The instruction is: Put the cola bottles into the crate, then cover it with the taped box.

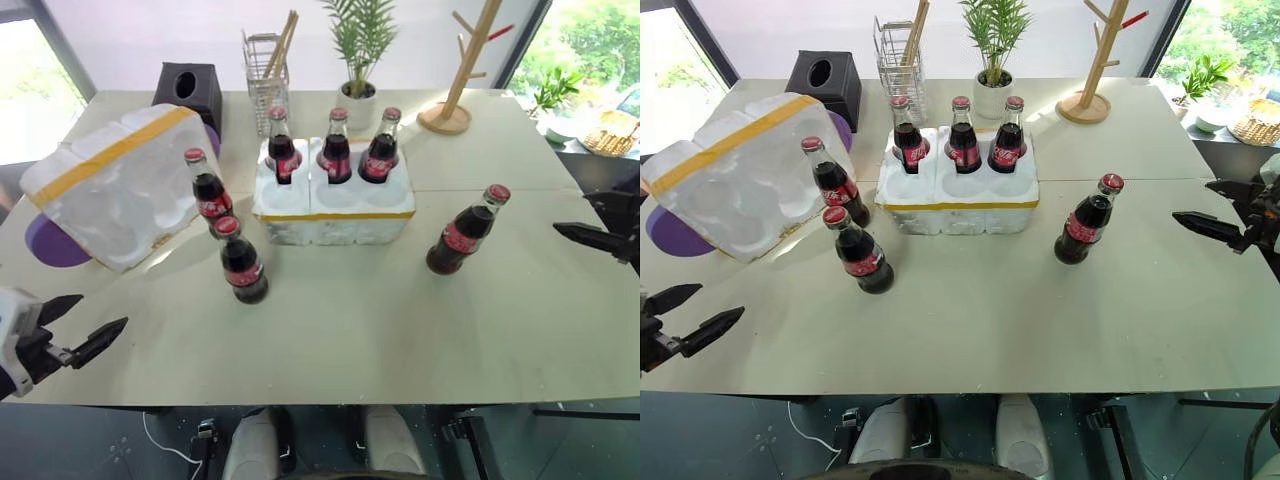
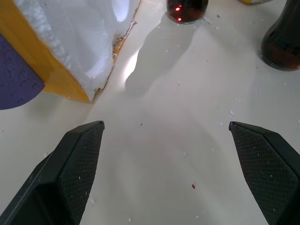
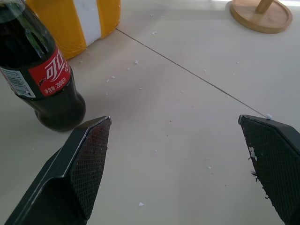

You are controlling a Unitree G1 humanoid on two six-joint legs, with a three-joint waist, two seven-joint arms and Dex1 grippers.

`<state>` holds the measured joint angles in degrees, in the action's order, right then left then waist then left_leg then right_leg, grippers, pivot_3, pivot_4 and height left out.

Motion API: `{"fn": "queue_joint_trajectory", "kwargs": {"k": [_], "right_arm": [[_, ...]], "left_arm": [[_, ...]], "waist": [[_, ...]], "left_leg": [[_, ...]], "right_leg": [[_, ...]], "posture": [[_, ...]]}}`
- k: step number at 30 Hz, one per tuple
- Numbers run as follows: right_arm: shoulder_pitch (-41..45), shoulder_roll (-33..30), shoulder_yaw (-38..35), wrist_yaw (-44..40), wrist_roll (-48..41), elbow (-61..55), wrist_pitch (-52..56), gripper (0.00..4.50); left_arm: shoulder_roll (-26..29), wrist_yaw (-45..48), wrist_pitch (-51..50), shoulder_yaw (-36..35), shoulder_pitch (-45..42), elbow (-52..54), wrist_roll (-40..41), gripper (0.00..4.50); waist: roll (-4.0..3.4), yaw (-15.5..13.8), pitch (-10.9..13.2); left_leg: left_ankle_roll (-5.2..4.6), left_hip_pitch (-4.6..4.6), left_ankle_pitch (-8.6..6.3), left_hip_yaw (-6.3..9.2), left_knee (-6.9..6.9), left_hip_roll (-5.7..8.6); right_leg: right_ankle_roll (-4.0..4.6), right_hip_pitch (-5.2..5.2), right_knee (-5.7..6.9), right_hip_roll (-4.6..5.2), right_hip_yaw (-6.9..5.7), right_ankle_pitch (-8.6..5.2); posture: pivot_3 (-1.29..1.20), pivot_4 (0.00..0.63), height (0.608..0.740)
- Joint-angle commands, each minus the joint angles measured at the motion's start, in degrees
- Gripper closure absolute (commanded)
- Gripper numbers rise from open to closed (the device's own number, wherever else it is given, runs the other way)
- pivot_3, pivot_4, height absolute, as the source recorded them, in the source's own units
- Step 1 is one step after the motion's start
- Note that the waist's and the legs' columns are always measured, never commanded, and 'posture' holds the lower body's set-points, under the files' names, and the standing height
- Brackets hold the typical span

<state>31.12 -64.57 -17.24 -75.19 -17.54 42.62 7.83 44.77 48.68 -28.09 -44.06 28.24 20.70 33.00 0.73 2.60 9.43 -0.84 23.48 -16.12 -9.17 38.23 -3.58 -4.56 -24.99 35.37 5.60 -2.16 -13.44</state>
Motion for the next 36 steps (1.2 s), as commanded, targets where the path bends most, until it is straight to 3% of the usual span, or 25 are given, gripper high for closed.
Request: {"fn": "queue_joint_trajectory", "kwargs": {"k": [1, 23, 32, 36], "right_arm": [[0.0, -0.8, -1.3, 0.0, -0.4, -0.1, -1.4, 0.00], [1.7, -0.6, -0.6, 1.0, 0.2, 2.8, -4.0, 0.00], [8.7, -3.3, 1.3, -1.4, 1.0, 4.2, -0.7, 0.00], [18.2, -7.7, 2.9, -9.3, -1.7, 0.9, 8.9, 0.00]], "left_arm": [[0.6, 0.7, 1.6, -0.7, -0.5, 0.5, -0.9, 0.03], [-0.2, -1.2, -1.4, -0.5, -4.8, -0.7, 0.2, 0.03], [-0.9, -5.0, -1.4, 6.2, -15.8, -2.1, 0.3, 0.03], [0.0, -5.5, -0.7, 11.7, -23.5, -5.5, -1.0, 0.03]], "waist": [[0.00, 0.0, 0.0], [0.00, 0.0, 0.0], [-0.09, -0.1, 0.0], [-0.46, -0.1, 0.1]], "left_leg": [[0.00, 0.00, 0.00, 0.00, 0.00, 0.00], [0.05, -0.03, 0.08, -0.01, 0.02, 0.00], [0.11, -0.09, 0.14, 0.00, 0.03, 0.01], [0.21, -0.09, 0.21, -0.03, 0.06, 0.02]], "right_leg": [[0.00, 0.01, 0.00, 0.00, 0.00, 0.00], [-0.01, 0.06, 0.12, -0.12, -0.01, 0.01], [-0.02, 0.13, 0.19, -0.16, -0.02, 0.01], [-0.04, 0.10, 0.28, -0.16, -0.01, 0.02]], "posture": [[0.00, 0.150, 0.740], [0.00, 0.150, 0.740], [0.00, 0.150, 0.740], [0.00, 0.150, 0.740]]}}
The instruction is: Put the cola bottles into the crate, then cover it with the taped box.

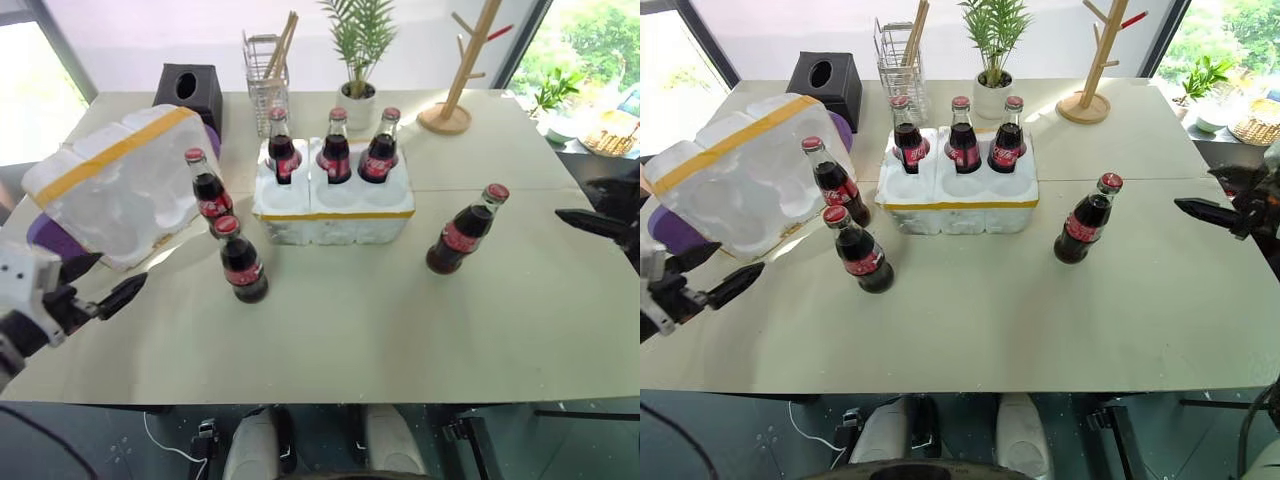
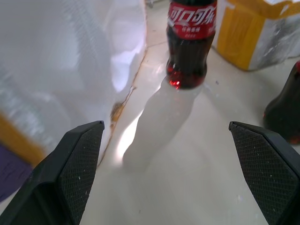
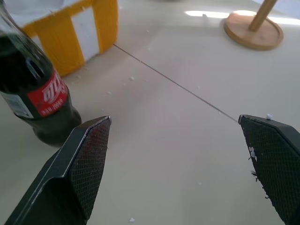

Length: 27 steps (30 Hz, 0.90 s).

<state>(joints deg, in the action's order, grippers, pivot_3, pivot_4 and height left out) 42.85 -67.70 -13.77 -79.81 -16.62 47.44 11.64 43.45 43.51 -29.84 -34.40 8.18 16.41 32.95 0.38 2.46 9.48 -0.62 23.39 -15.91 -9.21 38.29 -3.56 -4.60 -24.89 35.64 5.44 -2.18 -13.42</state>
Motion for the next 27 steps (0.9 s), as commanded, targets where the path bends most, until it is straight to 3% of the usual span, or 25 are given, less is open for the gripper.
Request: {"fn": "queue_joint_trajectory", "kwargs": {"k": [1, 5, 11, 18, 27], "right_arm": [[9.3, -5.3, 0.3, -6.2, -2.9, -5.0, 7.5, 0.00], [18.6, -6.1, 4.4, -11.6, -4.7, -10.3, 16.7, 0.00], [22.7, -5.4, 7.3, -12.7, -12.0, -22.4, 28.4, 0.00], [19.2, -1.8, 6.0, -9.1, -15.2, -34.0, 33.2, 0.00], [15.5, 0.0, 4.3, -5.5, -17.6, -37.6, 34.4, 0.00]], "left_arm": [[1.4, -0.3, 1.5, 3.4, -5.4, -2.5, -1.5, 0.03], [0.9, -1.4, 5.3, 9.7, -14.2, -9.2, -6.2, 0.03], [-0.4, 0.1, 7.9, 15.3, -22.4, -15.5, -8.1, 0.03], [-2.0, 1.9, 10.1, 20.0, -29.0, -21.1, -9.9, 0.03], [-6.3, 2.9, 13.8, 24.9, -37.9, -31.0, -12.9, 0.03]], "waist": [[-0.15, 0.0, 0.0], [-0.10, 0.1, 0.0], [-0.09, 0.0, 0.0], [-0.05, -0.3, 0.0], [-0.04, -1.2, 0.0]], "left_leg": [[-0.02, 0.01, -0.01, -0.01, 0.00, 0.01], [-0.01, 0.00, -0.01, 0.06, -0.03, -0.04], [0.01, 0.08, 0.00, 0.01, -0.03, -0.05], [0.01, 0.12, 0.01, 0.02, 0.00, -0.04], [0.01, 0.13, 0.03, 0.01, 0.09, 0.10]], "right_leg": [[0.00, -0.06, 0.05, 0.00, 0.01, 0.00], [0.00, -0.18, 0.29, -0.09, 0.00, 0.00], [-0.03, -0.35, 0.47, -0.06, 0.02, 0.02], [-0.21, -0.36, 0.49, -0.05, 0.00, 0.12], [-0.23, -0.35, 0.55, -0.10, -0.01, 0.13]], "posture": [[0.00, 0.150, 0.740], [0.00, 0.150, 0.740], [0.00, 0.150, 0.740], [0.00, 0.150, 0.740], [0.00, 0.150, 0.740]]}}
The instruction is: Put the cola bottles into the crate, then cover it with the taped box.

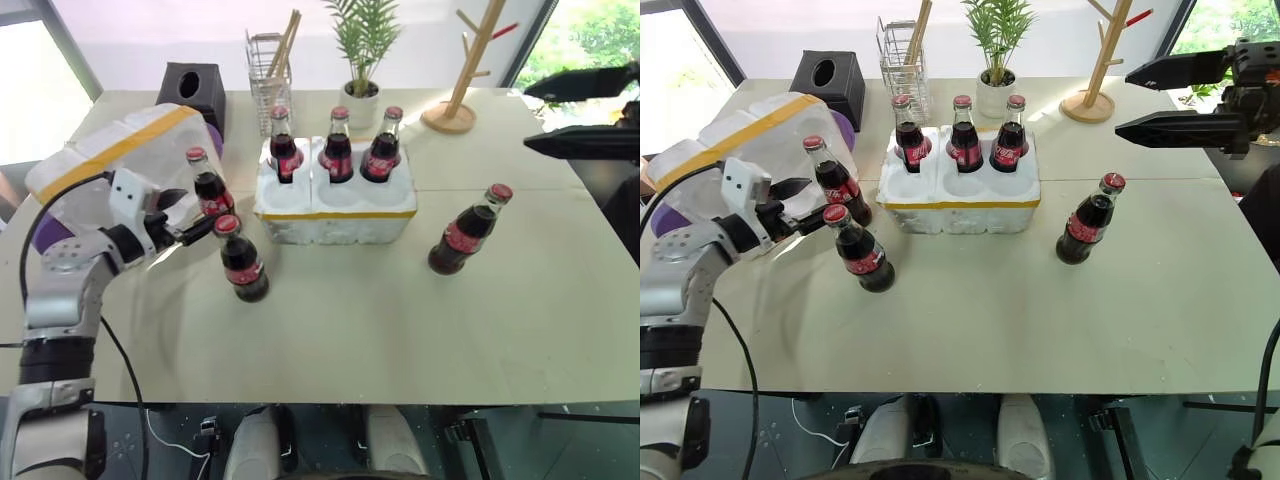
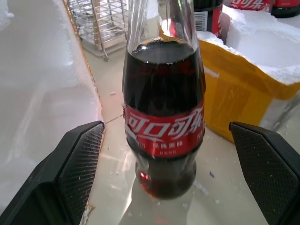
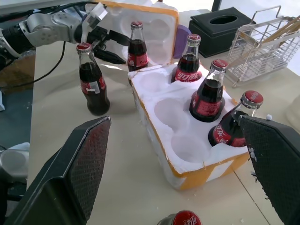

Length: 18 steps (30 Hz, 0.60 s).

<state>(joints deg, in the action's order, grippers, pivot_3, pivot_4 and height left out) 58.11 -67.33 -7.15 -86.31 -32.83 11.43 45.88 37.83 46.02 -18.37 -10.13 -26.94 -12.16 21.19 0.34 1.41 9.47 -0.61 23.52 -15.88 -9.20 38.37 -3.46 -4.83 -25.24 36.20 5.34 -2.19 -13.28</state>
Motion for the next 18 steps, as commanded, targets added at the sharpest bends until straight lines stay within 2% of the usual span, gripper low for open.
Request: {"fn": "queue_joint_trajectory", "kwargs": {"k": [1, 7, 10, 12, 18], "right_arm": [[0.1, -0.3, -2.5, 1.3, -1.6, -1.8, 0.3, 0.00], [-1.4, -0.1, -3.2, 3.0, -2.5, -3.4, 0.7, 0.00], [-2.2, -0.1, -3.8, 4.0, -3.1, -4.3, 1.2, 0.00], [-2.6, -0.2, -4.1, 4.5, -3.4, -4.6, 1.4, 0.00], [-4.4, -0.2, -5.4, 5.9, -3.9, -5.4, 1.4, 0.00]], "left_arm": [[-1.1, 0.6, 2.8, 1.0, -3.6, -3.7, -1.5, 0.03], [-3.3, 0.6, 8.0, 2.2, -9.4, -14.2, -4.3, 0.03], [-3.9, 1.3, 10.0, 1.8, -11.1, -17.3, -4.6, 0.85], [-3.8, 1.9, 10.7, 2.0, -11.4, -18.1, -5.0, 1.81], [-1.3, 4.6, 6.3, 0.4, -11.4, -14.3, -2.6, 1.89]], "waist": [[0.01, -0.3, 0.0], [0.01, -0.6, 0.0], [0.01, -0.6, 0.0], [0.02, -0.5, 0.0], [0.03, -0.4, 0.0]], "left_leg": [[0.00, 0.00, 0.00, 0.00, 0.02, 0.00], [-0.04, 0.09, -0.02, 0.01, 0.33, -0.10], [-0.08, 0.34, -0.05, 0.06, 0.73, -0.22], [-0.14, 0.39, -0.08, 0.07, 0.78, -0.22], [-0.22, 0.42, -0.13, 0.09, 0.79, -0.23]], "right_leg": [[0.00, 0.00, 0.01, -0.02, 0.00, 0.00], [0.00, 0.03, 0.05, -0.14, -0.01, 0.00], [0.00, -0.01, 0.08, -0.23, -0.06, 0.00], [-0.01, -0.02, 0.07, -0.22, -0.05, 0.01], [-0.01, -0.05, 0.08, -0.23, -0.06, 0.01]], "posture": [[0.00, 0.150, 0.740], [0.00, 0.150, 0.740], [0.00, 0.150, 0.740], [0.00, 0.150, 0.740], [0.00, 0.150, 0.740]]}}
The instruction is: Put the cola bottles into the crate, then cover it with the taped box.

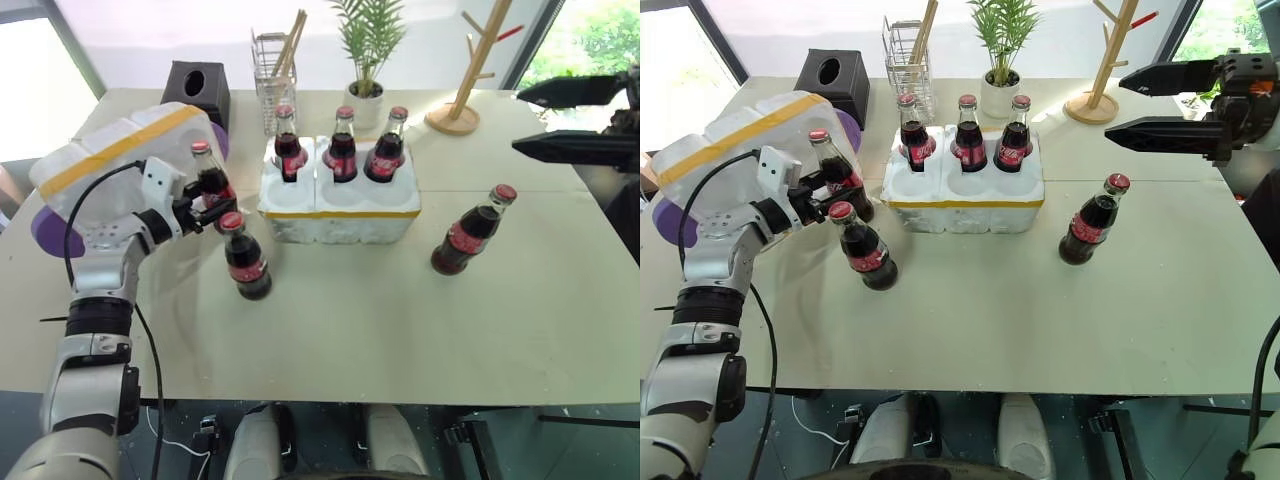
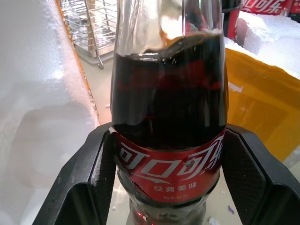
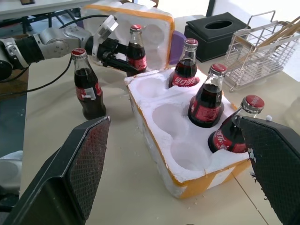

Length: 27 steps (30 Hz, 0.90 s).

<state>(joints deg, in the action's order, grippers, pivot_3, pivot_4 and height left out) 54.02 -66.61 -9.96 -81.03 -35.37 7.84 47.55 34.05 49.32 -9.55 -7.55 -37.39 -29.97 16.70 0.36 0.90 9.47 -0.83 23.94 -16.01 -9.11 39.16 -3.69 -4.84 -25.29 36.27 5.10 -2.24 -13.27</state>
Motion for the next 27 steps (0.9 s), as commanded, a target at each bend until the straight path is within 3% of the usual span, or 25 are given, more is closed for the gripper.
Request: {"fn": "queue_joint_trajectory", "kwargs": {"k": [1, 14, 21, 27], "right_arm": [[-0.7, -0.8, -2.8, 0.9, -1.4, -1.9, -0.3, 0.00], [-3.4, -0.1, -4.0, 3.9, -3.0, -3.0, -0.9, 0.00], [-5.1, -0.5, -5.2, 4.7, -3.4, -3.7, -1.0, 0.00], [-5.7, -0.2, -5.7, 6.0, -3.3, -3.8, -1.5, 0.00]], "left_arm": [[3.0, 1.8, -4.0, -2.7, -1.0, 5.2, 3.0, 1.89], [3.6, 2.0, -22.3, -5.8, -6.2, 21.2, 14.6, 1.89], [-1.1, -2.8, -20.4, -5.2, -13.9, 20.0, 14.4, 1.89], [-4.0, -0.6, -17.2, -2.5, -17.8, 14.8, 12.2, 1.89]], "waist": [[0.01, 0.1, 0.0], [0.17, -0.2, 0.1], [0.28, -0.6, 0.2], [0.32, -0.2, 0.2]], "left_leg": [[0.00, 0.02, 0.00, 0.00, 0.00, 0.00], [0.27, 0.46, 0.16, 0.02, 0.10, 0.04], [0.33, 0.44, 0.21, 0.09, 0.11, 0.05], [0.33, 0.44, 0.21, 0.10, 0.18, 0.08]], "right_leg": [[0.00, -0.01, 0.00, -0.01, 0.00, 0.00], [-0.11, -0.21, -0.03, -0.02, -0.14, 0.06], [-0.14, -0.16, -0.02, -0.07, -0.15, 0.07], [-0.22, -0.12, -0.05, -0.06, -0.15, 0.12]], "posture": [[0.00, 0.150, 0.740], [0.00, 0.150, 0.740], [0.00, 0.150, 0.740], [0.00, 0.150, 0.740]]}}
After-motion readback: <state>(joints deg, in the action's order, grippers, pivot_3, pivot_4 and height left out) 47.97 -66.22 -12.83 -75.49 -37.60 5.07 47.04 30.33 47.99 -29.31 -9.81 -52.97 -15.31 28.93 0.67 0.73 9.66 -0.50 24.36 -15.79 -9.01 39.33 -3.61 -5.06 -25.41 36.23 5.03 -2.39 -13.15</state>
